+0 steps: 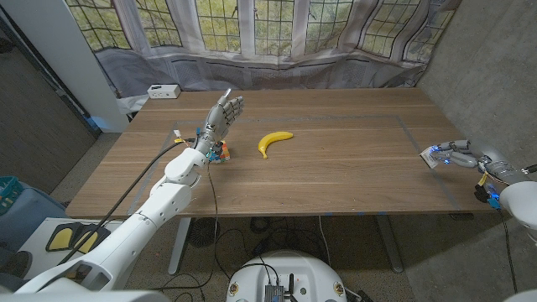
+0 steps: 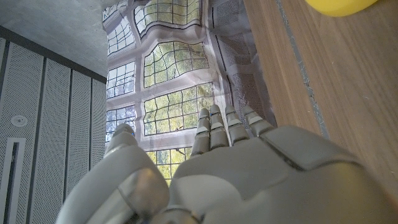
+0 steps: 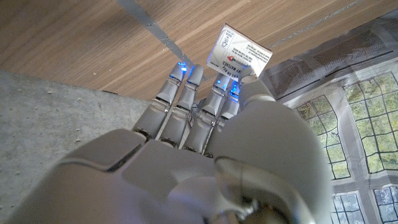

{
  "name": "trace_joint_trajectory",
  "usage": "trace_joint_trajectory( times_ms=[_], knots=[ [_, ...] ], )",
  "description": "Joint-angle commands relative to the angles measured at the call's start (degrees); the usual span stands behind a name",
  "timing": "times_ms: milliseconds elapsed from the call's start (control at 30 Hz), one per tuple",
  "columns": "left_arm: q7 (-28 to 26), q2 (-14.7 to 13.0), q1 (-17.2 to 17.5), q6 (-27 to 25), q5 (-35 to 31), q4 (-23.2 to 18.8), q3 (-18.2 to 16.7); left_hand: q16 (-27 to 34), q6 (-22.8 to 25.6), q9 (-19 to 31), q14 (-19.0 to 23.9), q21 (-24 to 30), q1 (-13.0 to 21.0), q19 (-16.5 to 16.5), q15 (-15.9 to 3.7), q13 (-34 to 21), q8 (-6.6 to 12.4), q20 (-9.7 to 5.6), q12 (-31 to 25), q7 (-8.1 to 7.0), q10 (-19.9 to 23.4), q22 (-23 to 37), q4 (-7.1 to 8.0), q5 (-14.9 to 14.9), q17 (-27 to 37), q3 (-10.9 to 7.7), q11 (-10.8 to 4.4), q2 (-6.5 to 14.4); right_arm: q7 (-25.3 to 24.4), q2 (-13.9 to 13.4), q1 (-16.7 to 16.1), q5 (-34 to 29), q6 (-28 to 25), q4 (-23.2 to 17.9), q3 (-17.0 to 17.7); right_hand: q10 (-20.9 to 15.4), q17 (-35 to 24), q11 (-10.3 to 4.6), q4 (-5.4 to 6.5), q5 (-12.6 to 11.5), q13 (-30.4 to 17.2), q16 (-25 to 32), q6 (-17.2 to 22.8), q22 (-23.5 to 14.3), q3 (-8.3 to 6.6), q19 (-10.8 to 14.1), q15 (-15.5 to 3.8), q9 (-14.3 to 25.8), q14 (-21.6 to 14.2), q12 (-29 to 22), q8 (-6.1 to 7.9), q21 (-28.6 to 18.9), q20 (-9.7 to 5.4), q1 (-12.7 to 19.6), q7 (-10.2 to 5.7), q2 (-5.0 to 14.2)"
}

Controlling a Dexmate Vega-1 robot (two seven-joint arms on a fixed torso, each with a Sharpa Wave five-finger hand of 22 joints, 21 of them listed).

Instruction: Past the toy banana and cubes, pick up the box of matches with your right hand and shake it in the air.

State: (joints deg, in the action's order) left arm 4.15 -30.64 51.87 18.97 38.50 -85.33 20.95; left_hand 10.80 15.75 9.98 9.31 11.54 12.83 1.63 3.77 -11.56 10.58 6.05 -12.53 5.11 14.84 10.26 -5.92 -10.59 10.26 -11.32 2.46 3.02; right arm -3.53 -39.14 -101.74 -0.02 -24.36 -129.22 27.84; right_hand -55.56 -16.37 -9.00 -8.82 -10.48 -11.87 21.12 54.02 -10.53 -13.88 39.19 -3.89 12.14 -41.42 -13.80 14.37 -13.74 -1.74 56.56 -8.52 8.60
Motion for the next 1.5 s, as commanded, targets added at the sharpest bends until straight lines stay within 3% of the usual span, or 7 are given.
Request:
trace_joint_trajectory(
  times_ms=[33,533,633,1500],
  knots=[
    [-0.53,-0.17,0.06,0.06,-0.45,-0.48,-0.05,0.00,0.63,0.33,-0.23,-0.04,-0.38,-0.37,-0.02,-0.16,0.29,0.21,0.07,0.06,-0.01,0.20,-0.37,0.17,0.08,-0.02,-0.19,0.13,1.19,-1.98,-0.02,-2.96,-3.81,-0.16,-1.26,0.06,-0.11,-0.03,0.15,0.09,-0.25,-0.32,0.42,-0.26,-0.27,-0.10,-2.33,0.07,0.15,-0.08,-0.03,0.20,0.00,0.16,-0.03,-0.27],
    [-0.65,-0.08,-0.05,0.15,-0.55,-0.41,-0.05,0.00,0.65,0.33,-0.26,-0.04,-0.41,-0.37,-0.01,-0.16,0.29,0.22,0.09,0.11,-0.06,0.20,-0.42,0.17,0.08,-0.03,-0.03,0.13,0.34,-6.50,-0.42,-10.61,-9.72,-0.60,-4.25,-0.06,-0.09,0.14,0.14,0.09,-0.25,-0.40,0.66,-0.26,-0.33,0.03,-2.37,0.07,-0.01,-0.14,-0.05,0.11,-0.08,0.31,-0.19,-0.22],
    [-0.67,-0.08,-0.07,0.15,-0.56,-0.47,-0.06,0.00,0.64,0.33,-0.27,-0.04,-0.42,-0.38,-0.07,-0.16,0.29,0.22,0.06,0.07,0.01,0.20,-0.43,0.17,0.08,-0.03,-0.04,0.13,0.53,-7.26,-0.73,-11.99,-10.59,-0.97,-4.60,-0.03,-0.05,-0.41,0.10,0.08,-0.25,-0.44,0.67,-0.26,-0.37,0.05,-2.47,0.07,-0.10,-0.13,-0.07,0.10,-0.06,0.40,-0.23,-0.23],
    [-1.51,-0.25,0.80,0.34,-0.71,-1.22,-0.36,-0.01,0.59,0.33,-0.31,-0.03,-0.47,-0.40,-0.04,-0.16,0.27,0.23,0.08,0.03,-0.04,0.20,-0.51,0.17,0.08,-0.07,-0.03,0.15,5.05,-11.56,0.16,-14.53,-13.59,0.10,-7.46,-0.10,0.02,-0.40,0.03,0.09,-0.24,-0.88,0.87,-0.25,-0.55,-0.14,-2.43,0.06,0.24,-0.14,-0.16,0.12,-0.12,0.79,-0.51,-0.17]
  ],
)
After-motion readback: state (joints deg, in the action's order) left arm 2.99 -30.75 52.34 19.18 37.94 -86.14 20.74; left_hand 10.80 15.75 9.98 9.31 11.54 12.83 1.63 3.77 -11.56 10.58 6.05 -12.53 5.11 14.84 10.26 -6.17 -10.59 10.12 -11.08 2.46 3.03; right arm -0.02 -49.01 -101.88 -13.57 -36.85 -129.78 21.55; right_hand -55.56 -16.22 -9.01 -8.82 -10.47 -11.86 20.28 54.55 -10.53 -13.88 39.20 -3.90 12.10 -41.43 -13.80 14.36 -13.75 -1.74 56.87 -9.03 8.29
